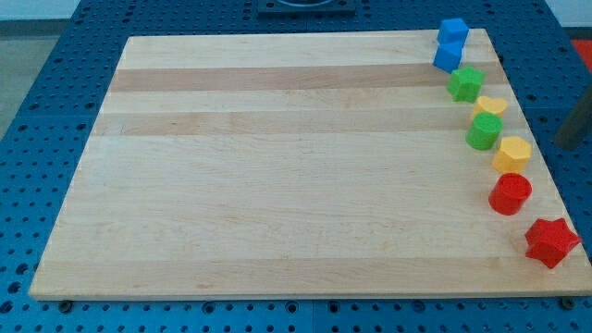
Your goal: Nudge the yellow heart left a bit
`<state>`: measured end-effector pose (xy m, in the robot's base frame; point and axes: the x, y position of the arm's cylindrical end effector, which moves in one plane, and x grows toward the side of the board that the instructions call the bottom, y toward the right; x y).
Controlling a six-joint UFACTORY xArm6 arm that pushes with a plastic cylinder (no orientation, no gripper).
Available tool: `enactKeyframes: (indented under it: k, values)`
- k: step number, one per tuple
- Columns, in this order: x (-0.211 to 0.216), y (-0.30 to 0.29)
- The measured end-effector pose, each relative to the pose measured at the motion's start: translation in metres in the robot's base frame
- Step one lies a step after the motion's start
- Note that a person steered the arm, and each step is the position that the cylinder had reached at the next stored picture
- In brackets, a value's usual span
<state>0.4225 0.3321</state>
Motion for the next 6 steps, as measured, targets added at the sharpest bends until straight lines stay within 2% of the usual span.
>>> enactKeyframes:
  k: [1,2,4,6]
  values:
    - [-0.026,-0.015]
    - [-0.032,-0.028]
    - [-0.014,-0.042]
    - [-0.032,-0.063]
